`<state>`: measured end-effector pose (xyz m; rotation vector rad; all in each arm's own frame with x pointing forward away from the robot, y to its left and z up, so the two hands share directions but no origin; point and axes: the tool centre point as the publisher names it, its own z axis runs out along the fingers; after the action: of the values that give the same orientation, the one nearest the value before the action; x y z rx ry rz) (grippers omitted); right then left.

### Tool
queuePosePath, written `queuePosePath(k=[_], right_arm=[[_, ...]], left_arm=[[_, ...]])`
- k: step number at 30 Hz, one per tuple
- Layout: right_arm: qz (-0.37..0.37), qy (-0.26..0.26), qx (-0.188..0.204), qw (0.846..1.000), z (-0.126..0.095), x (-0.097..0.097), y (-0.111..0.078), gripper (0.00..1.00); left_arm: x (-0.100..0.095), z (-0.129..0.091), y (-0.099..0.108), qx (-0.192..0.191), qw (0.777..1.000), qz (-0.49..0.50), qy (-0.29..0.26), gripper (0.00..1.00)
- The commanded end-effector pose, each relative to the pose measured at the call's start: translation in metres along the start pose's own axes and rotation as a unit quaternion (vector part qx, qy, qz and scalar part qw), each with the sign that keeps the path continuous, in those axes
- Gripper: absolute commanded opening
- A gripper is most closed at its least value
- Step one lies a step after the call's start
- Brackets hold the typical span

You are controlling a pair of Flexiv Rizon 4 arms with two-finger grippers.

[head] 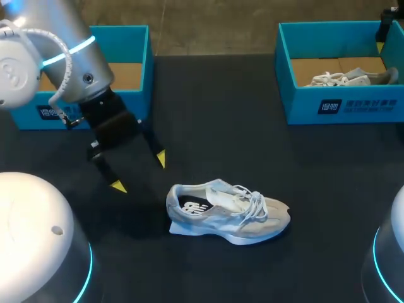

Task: Take the shoe out of the shoebox, open the shoe tongue, remove and reinsert the insole, then place the shoe into the shoebox

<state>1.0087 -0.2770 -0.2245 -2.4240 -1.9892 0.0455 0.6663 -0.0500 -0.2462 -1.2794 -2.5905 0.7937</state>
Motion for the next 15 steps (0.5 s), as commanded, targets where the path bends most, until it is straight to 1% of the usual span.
queuePosePath(k=[1, 2, 3, 4, 5, 6, 7, 8, 11, 15], right_arm=[[0.000, -0.001, 0.000, 1.000, 0.000, 0.000, 0.000, 1.00], [0.000, -0.001, 0.000, 1.000, 0.000, 0.000, 0.000, 1.00], [0.000, -0.001, 0.000, 1.000, 0.000, 0.000, 0.000, 1.00], [0.000, -0.001, 0.000, 1.000, 0.000, 0.000, 0.000, 1.00], [0.000, -0.001, 0.000, 1.000, 0.000, 0.000, 0.000, 1.00], [0.000, -0.001, 0.000, 1.000, 0.000, 0.000, 0.000, 1.00], [0.000, -0.001, 0.000, 1.000, 0.000, 0.000, 0.000, 1.00], [0.000, -0.001, 0.000, 1.000, 0.000, 0.000, 0.000, 1.00], [0.000, -0.001, 0.000, 1.000, 0.000, 0.000, 0.000, 1.00], [0.000, -0.001, 0.000, 1.000, 0.000, 0.000, 0.000, 1.00]], left_arm=[[0.013, 0.000, -0.001, 0.042, 0.988, -0.125, -0.085, 1.00], [0.017, -0.003, -0.001, 0.049, 0.981, -0.154, -0.109, 1.00], [0.019, -0.003, 0.000, 0.047, 0.974, -0.182, -0.128, 1.00], [0.021, -0.004, 0.001, 0.071, 0.970, -0.194, -0.129, 1.00], [0.024, -0.004, 0.001, 0.070, 0.963, -0.216, -0.147, 1.00], [0.025, -0.003, 0.002, 0.078, 0.956, -0.237, -0.156, 1.00], [0.026, -0.003, 0.002, 0.088, 0.953, -0.244, -0.156, 1.00], [0.028, -0.003, 0.002, 0.089, 0.946, -0.260, -0.170, 1.00], [0.033, 0.001, 0.002, 0.114, 0.931, -0.288, -0.195, 1.00], [0.036, 0.004, 0.003, 0.147, 0.920, -0.298, -0.208, 1.00]])
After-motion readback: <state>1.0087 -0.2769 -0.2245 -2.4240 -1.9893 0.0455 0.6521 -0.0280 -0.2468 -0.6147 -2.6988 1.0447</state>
